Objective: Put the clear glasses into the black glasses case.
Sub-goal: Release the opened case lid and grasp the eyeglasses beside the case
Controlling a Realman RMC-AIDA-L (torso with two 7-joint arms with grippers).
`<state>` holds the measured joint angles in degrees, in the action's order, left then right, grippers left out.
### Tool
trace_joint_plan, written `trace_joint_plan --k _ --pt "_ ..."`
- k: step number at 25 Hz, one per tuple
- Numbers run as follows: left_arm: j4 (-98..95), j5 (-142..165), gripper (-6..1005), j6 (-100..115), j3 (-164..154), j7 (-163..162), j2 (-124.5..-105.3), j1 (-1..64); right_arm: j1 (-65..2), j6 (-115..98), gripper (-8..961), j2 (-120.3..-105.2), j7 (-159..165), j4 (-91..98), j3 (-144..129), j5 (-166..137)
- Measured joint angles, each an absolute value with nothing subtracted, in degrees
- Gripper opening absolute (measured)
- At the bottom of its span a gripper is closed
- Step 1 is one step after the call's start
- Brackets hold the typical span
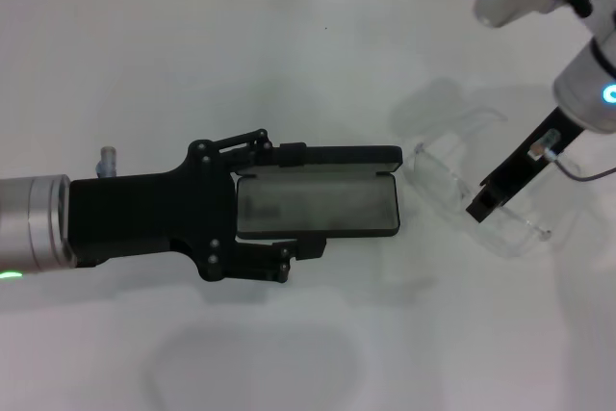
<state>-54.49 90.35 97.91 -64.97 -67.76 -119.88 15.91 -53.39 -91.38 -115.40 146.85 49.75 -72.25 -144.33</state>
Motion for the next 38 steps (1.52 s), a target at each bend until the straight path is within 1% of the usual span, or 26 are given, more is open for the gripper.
trace_joint_plan --k 5,16,21,25,27,28,33,38 --pt "-54.5 90.3 817 97.9 -64.9 -67.8 -119.88 16.1 -50.1 -94.6 133 -115.33 146.8 55.8 -69.0 -144.4" --pt "-54.5 88.9 811 97.8 -64.7 -67.8 -119.88 15.8 -45.7 -101.3 96 -115.13 142.5 65.4 -57.3 -141.6" --pt "-54.5 88.9 809 97.7 -64.7 -67.8 -119.88 15.7 -43.1 -102.5 80 -114.11 141.4 68.9 -55.2 -138.6" --pt "-54.5 88.8 807 97.7 -64.7 -67.8 -119.88 15.7 -40.7 -102.9 64 -113.81 139.4 71.2 -52.0 -135.1" --pt "-54.5 88.9 806 97.7 -64.7 -67.8 -119.88 15.7 -39.9 -103.3 56 -113.29 139.0 71.2 -50.8 -133.7" --pt "-54.5 88.8 805 97.7 -64.7 -67.8 -119.88 15.7 -39.8 -103.6 52 -112.93 139.0 70.5 -50.7 -133.3" --pt "-54.5 88.6 803 97.7 -64.7 -67.8 -119.88 16.1 -41.2 -104.8 45 -112.22 139.3 68.4 -51.0 -132.9" --pt "-54.5 87.3 801 97.8 -64.7 -67.8 -119.75 16.2 -46.5 -109.7 51 -112.04 140.2 68.2 -52.3 -134.3"
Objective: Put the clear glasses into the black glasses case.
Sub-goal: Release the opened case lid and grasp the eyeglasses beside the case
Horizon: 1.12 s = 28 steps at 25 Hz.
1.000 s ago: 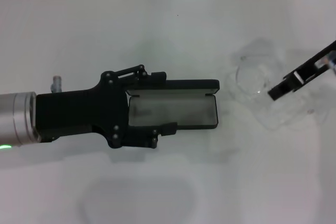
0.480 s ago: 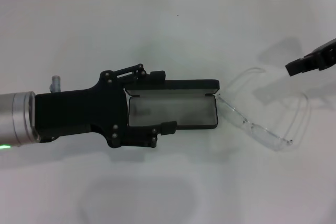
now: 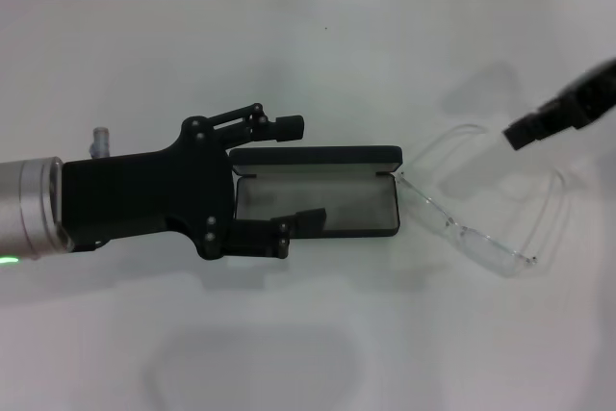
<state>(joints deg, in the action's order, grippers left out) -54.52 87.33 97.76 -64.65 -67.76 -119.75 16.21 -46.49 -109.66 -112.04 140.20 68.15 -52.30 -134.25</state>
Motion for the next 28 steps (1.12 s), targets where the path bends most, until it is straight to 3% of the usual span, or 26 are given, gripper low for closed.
trace_joint_plan --k 6,7,10,11,15,21,28 --pt "-54.6 87.3 798 97.8 -64.6 -67.8 -119.72 16.1 -52.3 -111.2 67 -112.53 144.0 67.5 -57.7 -140.5" --pt "-54.6 87.2 797 97.8 -64.6 -67.8 -119.71 16.1 -54.2 -111.1 70 -113.81 144.8 67.1 -62.1 -143.4" --pt "-54.5 87.2 796 97.7 -64.6 -67.8 -119.72 15.9 -55.3 -110.2 202 -115.42 144.9 67.1 -64.5 -145.4" --pt "-54.4 87.2 795 97.7 -64.6 -67.8 -119.74 15.8 -55.5 -109.6 202 -115.91 145.2 67.0 -66.0 -145.7" --pt "-54.0 87.2 793 97.7 -64.6 -67.8 -119.76 15.6 -55.3 -105.3 204 -115.93 148.7 67.0 -71.7 -147.0" --pt "-53.9 87.2 790 97.6 -64.5 -67.2 -119.79 15.1 -54.8 -100.7 379 -116.09 150.8 65.7 -77.0 -147.5" --pt "-53.2 87.2 787 97.5 -64.5 -66.4 -119.79 15.7 -55.6 -97.7 364 -116.17 152.4 61.1 -81.1 -144.8"
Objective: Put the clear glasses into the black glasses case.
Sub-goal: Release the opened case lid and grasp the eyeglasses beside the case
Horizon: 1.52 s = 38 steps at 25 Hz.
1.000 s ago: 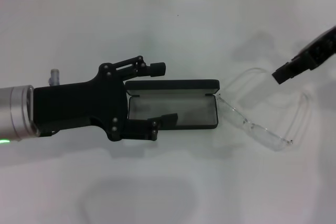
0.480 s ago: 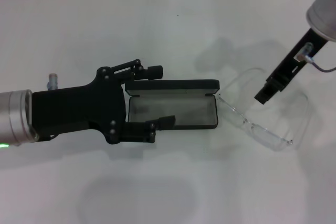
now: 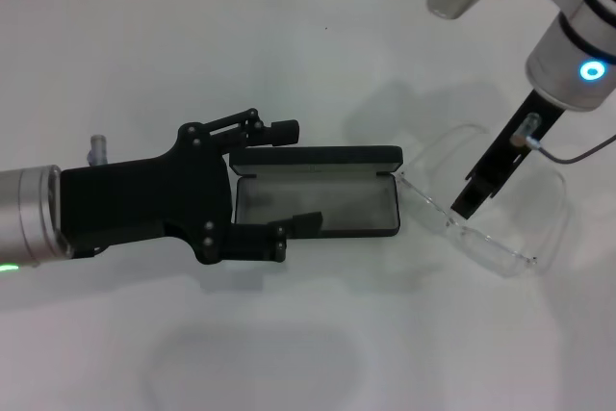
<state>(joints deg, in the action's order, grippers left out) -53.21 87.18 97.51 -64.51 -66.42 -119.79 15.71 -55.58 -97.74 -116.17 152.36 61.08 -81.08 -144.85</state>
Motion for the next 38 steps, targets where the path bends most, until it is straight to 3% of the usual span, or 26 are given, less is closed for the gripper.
trace_joint_plan --k 38 --pt "-51.5 87.2 769 96.8 -64.5 -65.4 -119.8 16.7 -59.0 -89.0 285 -116.19 153.2 48.2 -88.7 -139.6"
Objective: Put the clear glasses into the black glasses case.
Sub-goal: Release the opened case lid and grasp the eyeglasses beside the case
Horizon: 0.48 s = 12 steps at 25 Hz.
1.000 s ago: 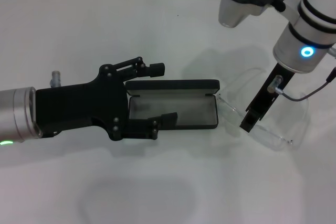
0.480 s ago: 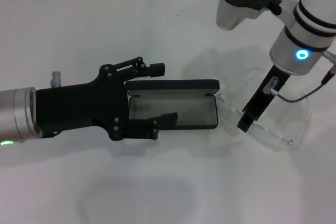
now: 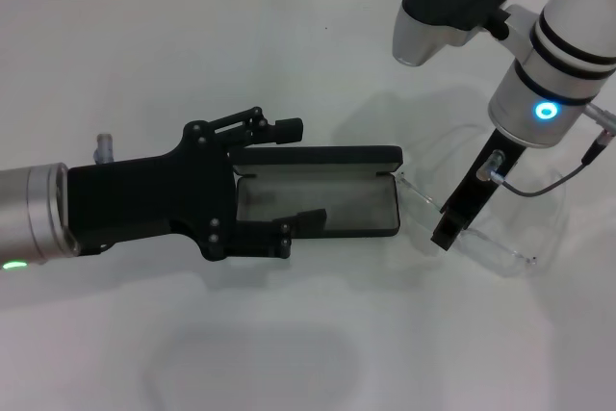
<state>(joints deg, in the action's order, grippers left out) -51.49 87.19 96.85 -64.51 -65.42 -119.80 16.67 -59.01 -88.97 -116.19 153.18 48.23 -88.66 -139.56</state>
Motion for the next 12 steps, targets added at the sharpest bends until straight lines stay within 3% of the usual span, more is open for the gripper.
trace_joint_plan --k 12 --pt "-51.0 87.2 763 96.9 -64.5 -64.8 -119.8 16.8 -58.6 -88.0 259 -116.19 152.2 48.1 -89.7 -139.3"
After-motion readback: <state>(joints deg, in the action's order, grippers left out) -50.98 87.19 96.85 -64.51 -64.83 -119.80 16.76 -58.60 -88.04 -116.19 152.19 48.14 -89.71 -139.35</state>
